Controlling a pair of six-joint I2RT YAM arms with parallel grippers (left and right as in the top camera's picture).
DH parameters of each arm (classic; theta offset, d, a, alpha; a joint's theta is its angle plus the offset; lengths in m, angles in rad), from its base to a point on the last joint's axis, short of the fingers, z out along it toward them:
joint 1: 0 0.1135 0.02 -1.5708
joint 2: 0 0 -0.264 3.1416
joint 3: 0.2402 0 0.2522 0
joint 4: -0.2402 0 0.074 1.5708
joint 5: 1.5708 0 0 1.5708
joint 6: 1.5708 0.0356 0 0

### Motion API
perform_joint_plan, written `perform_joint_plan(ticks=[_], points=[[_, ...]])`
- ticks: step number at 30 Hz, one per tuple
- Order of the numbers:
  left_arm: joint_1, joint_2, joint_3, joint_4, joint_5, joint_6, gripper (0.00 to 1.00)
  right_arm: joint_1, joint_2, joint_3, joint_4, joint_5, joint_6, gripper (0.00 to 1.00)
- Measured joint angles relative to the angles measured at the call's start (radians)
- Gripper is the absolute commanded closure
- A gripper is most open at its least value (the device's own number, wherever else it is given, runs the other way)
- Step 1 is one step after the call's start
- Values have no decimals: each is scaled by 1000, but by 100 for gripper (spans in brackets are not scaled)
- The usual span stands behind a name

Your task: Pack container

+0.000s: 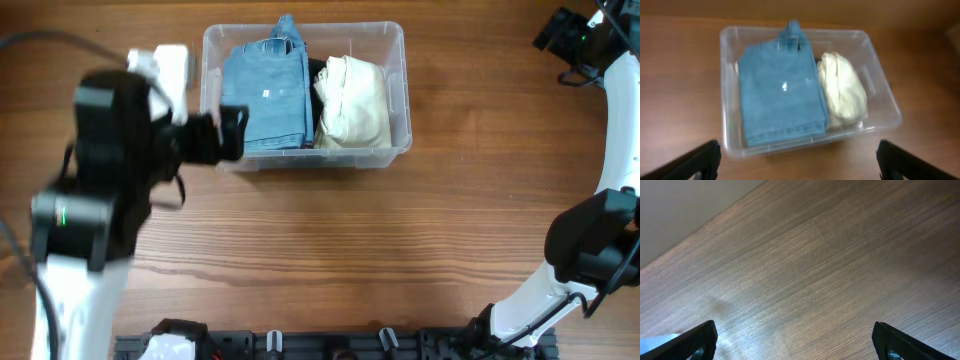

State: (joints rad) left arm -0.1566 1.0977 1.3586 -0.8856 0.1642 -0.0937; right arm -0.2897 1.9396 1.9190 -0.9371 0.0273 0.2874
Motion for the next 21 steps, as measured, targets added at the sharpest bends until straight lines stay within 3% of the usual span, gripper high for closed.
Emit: perform_joint_plan(ticks=[6, 12, 21], points=[[86, -332, -470, 361, -8, 14, 0, 0, 0, 0, 0, 0, 0, 0], [141, -604, -745, 473, -11, 14, 0, 0, 0, 0, 0, 0, 0, 0], [146, -935, -1003, 577, -11, 14, 0, 0, 0, 0, 0, 0, 0, 0]])
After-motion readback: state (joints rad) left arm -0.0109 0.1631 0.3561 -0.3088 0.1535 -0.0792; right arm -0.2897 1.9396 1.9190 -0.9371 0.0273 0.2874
